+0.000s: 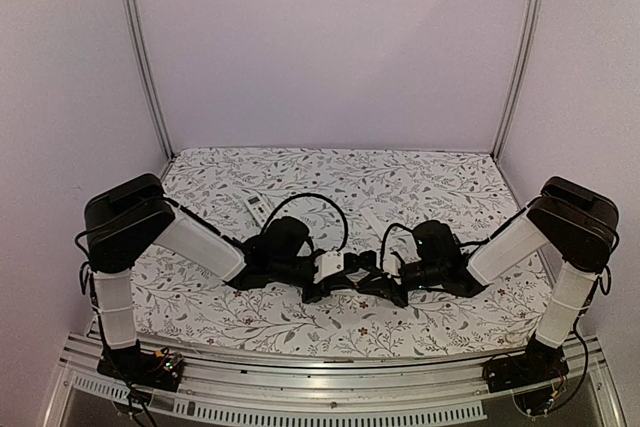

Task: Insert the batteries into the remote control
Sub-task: Load the battery into the battery compartment.

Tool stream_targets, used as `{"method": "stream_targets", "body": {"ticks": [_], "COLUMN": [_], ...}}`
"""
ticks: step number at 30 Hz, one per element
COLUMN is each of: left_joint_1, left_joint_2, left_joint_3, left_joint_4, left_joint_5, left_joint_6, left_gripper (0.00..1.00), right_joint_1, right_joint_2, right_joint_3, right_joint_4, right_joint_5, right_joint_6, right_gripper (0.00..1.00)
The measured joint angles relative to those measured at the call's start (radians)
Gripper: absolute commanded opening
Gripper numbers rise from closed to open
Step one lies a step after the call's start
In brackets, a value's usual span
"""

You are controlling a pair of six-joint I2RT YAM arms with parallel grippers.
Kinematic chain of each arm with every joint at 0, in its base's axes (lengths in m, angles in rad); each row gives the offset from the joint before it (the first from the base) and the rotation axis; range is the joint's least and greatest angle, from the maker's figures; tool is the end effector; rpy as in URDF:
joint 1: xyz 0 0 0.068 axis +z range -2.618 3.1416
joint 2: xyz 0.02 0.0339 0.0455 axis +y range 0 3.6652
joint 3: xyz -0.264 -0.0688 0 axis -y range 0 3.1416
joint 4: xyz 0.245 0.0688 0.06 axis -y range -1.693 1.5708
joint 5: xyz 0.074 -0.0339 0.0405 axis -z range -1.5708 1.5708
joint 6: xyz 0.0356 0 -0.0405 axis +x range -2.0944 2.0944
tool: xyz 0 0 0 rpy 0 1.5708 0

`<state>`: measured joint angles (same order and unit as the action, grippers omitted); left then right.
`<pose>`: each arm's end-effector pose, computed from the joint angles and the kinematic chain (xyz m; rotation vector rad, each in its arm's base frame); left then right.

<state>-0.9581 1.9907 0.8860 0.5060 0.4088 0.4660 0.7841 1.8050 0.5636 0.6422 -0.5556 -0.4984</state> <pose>0.2066 -0.3186 0.1026 1.6127 1.5014 -0.7222 0.2015 0.2275 0.0991 -1.5394 1.5232 0.7654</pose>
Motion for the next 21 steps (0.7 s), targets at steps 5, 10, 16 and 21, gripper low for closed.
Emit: {"method": "stream_targets", "body": {"ticks": [5,10,16,21], "left_joint_1": [0.0,0.0,-0.001,-0.001], "left_joint_2": [0.002,0.002,0.003,0.006], "left_joint_3": [0.0,0.0,0.0,0.001], "left_joint_4": [0.005,0.007,0.01,0.018], "left_joint_5": [-0.003,-0.007,-0.013,-0.018], "left_joint_6": [0.01,0.023,0.028,0.028], "left_gripper": [0.03,0.03,0.04,0.04], "right_joint_1": [0.0,-0.001,-0.001,-0.001], "right_joint_2": [0.0,0.0,-0.005,-0.02], "right_joint_3": [0.0,0.0,0.001,0.001], "right_joint_4": [-0.006,-0.008,-0.016,-0.042], "right_joint_5": [-0.005,-0.007,-0.007,-0.007], "right_joint_6": [0.002,0.004,0.009,0.015], "right_gripper": [0.15,0.16,0.16,0.18]}}
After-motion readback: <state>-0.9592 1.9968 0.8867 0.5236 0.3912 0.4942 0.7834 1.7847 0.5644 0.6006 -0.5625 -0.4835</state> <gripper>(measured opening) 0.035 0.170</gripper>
